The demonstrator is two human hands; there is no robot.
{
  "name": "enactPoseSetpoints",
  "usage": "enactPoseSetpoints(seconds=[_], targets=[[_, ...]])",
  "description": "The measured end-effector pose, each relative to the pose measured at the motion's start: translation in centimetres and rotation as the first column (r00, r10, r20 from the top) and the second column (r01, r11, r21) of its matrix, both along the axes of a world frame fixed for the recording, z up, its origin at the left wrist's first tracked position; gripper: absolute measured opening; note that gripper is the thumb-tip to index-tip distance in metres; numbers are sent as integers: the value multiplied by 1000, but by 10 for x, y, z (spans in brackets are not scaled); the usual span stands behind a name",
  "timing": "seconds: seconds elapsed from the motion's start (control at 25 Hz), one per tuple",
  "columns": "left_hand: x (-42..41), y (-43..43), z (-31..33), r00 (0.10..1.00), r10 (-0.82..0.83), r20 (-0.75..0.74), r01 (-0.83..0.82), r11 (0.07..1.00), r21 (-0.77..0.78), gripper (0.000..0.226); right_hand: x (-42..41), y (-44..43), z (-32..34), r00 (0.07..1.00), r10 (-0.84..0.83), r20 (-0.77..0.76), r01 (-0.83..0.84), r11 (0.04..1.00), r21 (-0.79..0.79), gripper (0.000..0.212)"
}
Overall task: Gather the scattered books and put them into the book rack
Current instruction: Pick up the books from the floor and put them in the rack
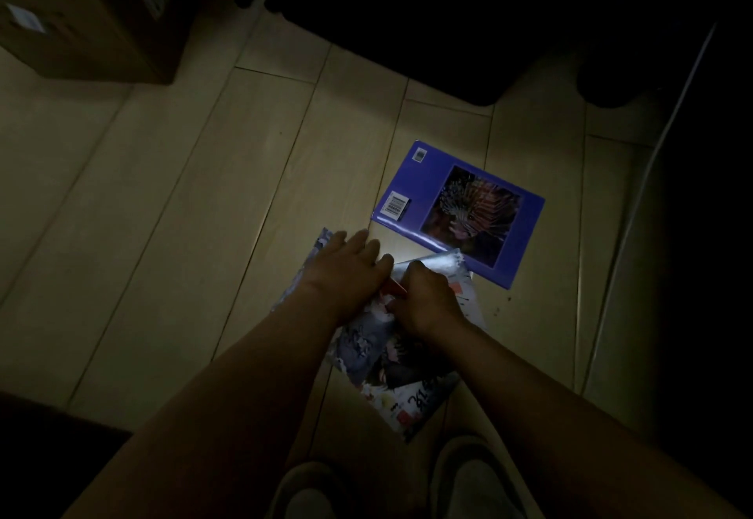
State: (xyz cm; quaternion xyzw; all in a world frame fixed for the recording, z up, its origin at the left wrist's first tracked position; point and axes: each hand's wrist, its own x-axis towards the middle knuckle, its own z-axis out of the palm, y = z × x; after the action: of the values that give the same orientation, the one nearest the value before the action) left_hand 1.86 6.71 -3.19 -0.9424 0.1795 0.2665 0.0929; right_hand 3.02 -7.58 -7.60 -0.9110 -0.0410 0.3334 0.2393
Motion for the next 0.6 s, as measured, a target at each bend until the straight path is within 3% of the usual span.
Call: enactPoseSetpoints(seconds=[0.12,0.2,0.28,0.36,0.44,0.6], targets=[[7,-8,5,999,-8,-53,7,1000,-25,52,-1,-2,2,989,-141,-40,146,968,205,29],[13,-4,14,987,109,-119,-122,986,-110,40,-1,-4,4,978,-183,-97,204,933,298,26],[24,5,32,941,283,-185,-324,914,-244,25,3,-6,11,973,-159,-165,207,920,333,29],[34,17,61,887,418,-197,-462,815,-350,26,10,-5,25,977,-114,-182,177,907,381,44],[39,25,94,854,490,-175,-516,756,-403,26,18,1,50,981,-97,-170,164,879,448,28],[34,42,159,820,566,-82,-541,721,-433,36,38,14,111,994,-85,-70,109,853,510,21]])
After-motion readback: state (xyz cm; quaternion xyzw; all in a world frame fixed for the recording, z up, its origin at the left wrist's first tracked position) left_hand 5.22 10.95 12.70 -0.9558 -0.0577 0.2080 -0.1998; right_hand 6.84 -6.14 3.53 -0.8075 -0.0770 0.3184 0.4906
